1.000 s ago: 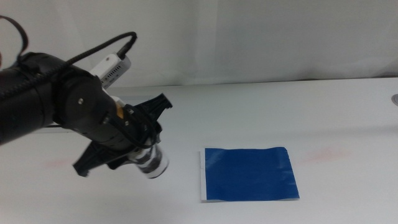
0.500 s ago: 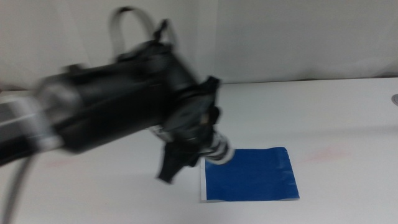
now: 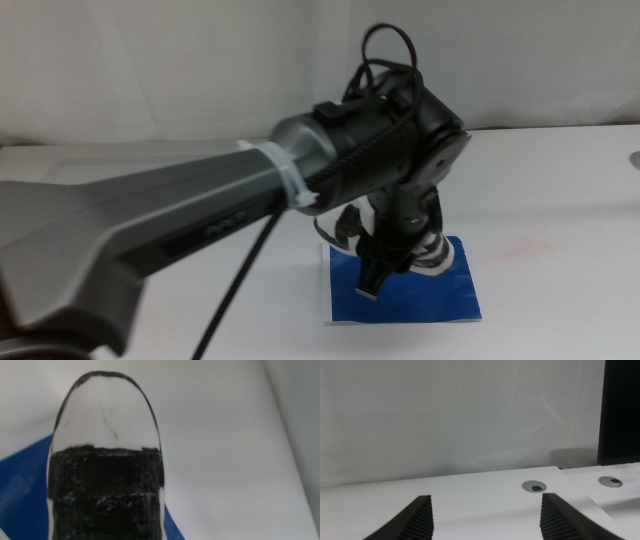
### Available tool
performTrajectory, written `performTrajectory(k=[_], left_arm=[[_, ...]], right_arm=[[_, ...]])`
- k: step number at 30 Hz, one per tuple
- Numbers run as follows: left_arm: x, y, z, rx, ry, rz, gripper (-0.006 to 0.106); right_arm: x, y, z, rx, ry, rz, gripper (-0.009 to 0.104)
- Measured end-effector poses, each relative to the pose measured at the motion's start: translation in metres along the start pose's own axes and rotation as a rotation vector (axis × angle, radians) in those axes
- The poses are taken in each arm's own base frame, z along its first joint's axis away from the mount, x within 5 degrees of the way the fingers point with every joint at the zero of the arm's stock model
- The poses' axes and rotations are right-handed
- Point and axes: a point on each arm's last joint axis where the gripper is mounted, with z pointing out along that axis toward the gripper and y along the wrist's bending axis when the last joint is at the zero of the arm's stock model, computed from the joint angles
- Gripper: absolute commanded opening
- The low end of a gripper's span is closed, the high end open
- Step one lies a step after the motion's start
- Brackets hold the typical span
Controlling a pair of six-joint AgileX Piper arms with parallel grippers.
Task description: Use one arm to grab the shoe from the table and place it on the mat.
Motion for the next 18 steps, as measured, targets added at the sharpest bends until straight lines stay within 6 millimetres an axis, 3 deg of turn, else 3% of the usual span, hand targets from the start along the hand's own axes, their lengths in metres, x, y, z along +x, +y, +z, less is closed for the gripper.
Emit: performTrajectory(k=[7,18], left_arm=[[0.012,-0.006,0.027,-0.038,0.020,-0.012,-0.003],[0.019,-0.008,0.053,-0.057,0.021,-0.009,-0.003]], right_arm=[[0.000,0.000,0.000,0.000,0.000,0.000,0.061],[0.000,0.000,0.000,0.000,0.000,0.000,0.061]])
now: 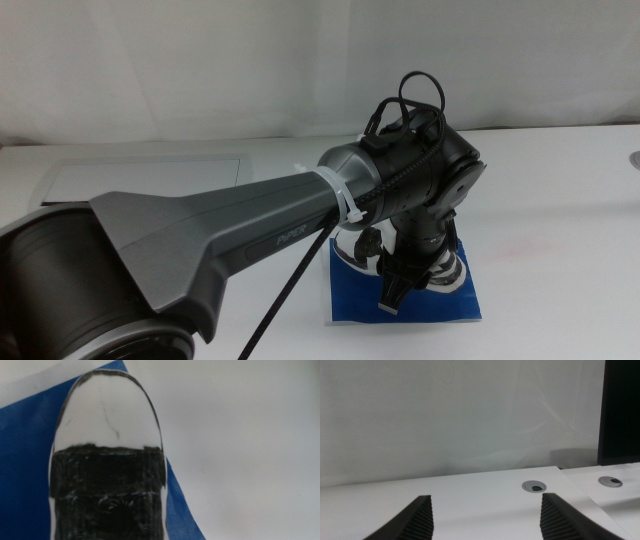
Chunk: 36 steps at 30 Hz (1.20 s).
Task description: Use one arm to grab the shoe from the table and place it on the mat.
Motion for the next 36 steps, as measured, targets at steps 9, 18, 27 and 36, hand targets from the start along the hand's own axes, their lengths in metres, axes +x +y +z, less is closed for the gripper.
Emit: performTrajectory(k=[9,18,27,36], left_arm=[[0.002,0.002,0.015,-0.036,0.000,-0.006,-0.003],[-0.002,0.002,0.026,-0.074,0.019,-0.043,-0.003],[0.000,0.004,0.037,-0.092,0.026,-0.049,-0.003],[0.005,-0.003,0.042,-0.022,0.073,-0.056,-0.003]], right_arm=[[0.000,0.000,0.000,0.000,0.000,0.000,0.061],[0.000,0.000,0.000,0.000,0.000,0.000,0.061],[0.000,0.000,0.000,0.000,0.000,0.000,0.061],[0.000,0.000,0.000,0.000,0.000,0.000,0.061]])
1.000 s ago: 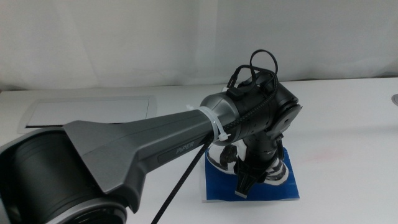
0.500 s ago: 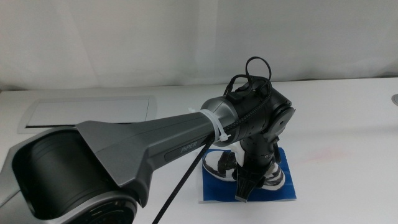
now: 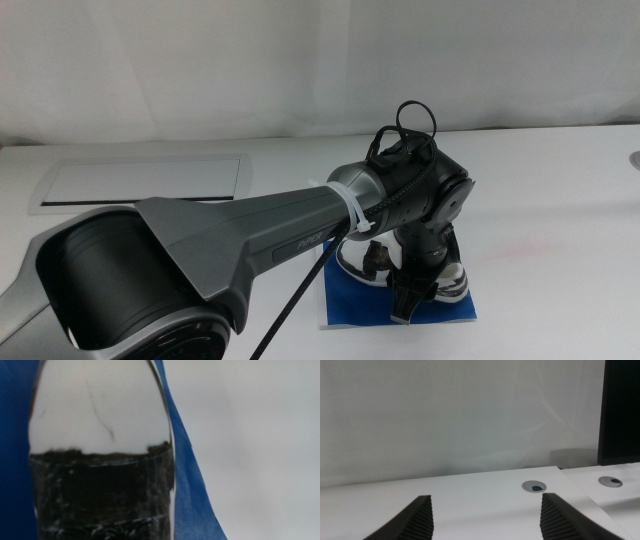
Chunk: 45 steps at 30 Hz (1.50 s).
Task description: Use one arm to grab the shoe from the table and place it on the mat.
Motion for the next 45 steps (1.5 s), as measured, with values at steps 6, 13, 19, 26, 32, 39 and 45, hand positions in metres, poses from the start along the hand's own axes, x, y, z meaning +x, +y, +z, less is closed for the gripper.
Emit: performTrajectory(k=[6,13,19,26,32,39,45], left_arm=[[0.000,-0.001,0.004,0.011,-0.002,0.006,-0.003],[-0.001,-0.001,0.004,0.015,-0.015,0.015,0.022],[-0.002,-0.004,0.003,0.035,-0.025,0.027,0.080],[-0.003,-0.007,0.001,0.061,-0.035,0.039,0.092],[-0.003,-0.007,-0.002,0.058,-0.016,0.021,0.092],[-0.003,-0.010,-0.030,0.090,0.007,0.017,0.092],[-0.007,-0.009,-0.069,0.114,0.014,0.015,0.092]], right_arm=[[0.000,0.000,0.000,0.000,0.000,0.000,0.061],[0.000,0.000,0.000,0.000,0.000,0.000,0.061],[0.000,0.000,0.000,0.000,0.000,0.000,0.061],[0.000,0.000,0.000,0.000,0.000,0.000,0.061],[0.000,0.000,0.000,0.000,0.000,0.000,0.061],[0.000,0.000,0.000,0.000,0.000,0.000,0.061],[0.000,0.000,0.000,0.000,0.000,0.000,0.061]])
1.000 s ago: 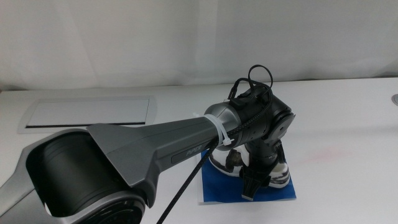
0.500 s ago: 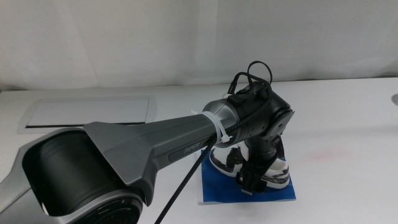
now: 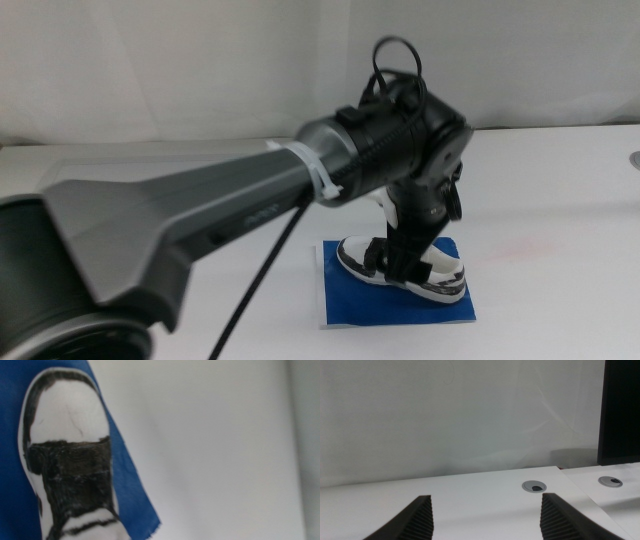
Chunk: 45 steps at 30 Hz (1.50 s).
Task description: Use one arm to grab the shoe from the table and place it on the mat.
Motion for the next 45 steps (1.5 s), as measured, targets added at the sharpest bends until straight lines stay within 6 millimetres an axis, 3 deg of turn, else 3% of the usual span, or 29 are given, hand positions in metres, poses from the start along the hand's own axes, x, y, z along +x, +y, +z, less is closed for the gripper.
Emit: performTrajectory(k=[8,20,23,24,31,38,45], left_arm=[[-0.015,-0.013,-0.063,0.171,-0.082,0.143,0.092],[-0.070,-0.014,-0.183,0.319,-0.529,0.598,0.092],[-0.090,-0.013,-0.203,0.280,-0.597,0.766,0.092],[-0.107,-0.013,-0.213,0.233,-0.622,0.884,0.092],[-0.168,-0.006,-0.240,0.131,-0.569,1.192,0.092],[-0.235,0.018,-0.288,0.170,-0.600,1.257,0.092],[-0.279,0.079,-0.334,0.178,-0.763,1.196,0.092]], right_arm=[[0.000,0.000,0.000,0.000,0.000,0.000,0.061],[0.000,0.000,0.000,0.000,0.000,0.000,0.061],[0.000,0.000,0.000,0.000,0.000,0.000,0.061],[0.000,0.000,0.000,0.000,0.000,0.000,0.061],[0.000,0.000,0.000,0.000,0.000,0.000,0.061],[0.000,0.000,0.000,0.000,0.000,0.000,0.061],[0.000,0.000,0.000,0.000,0.000,0.000,0.061]])
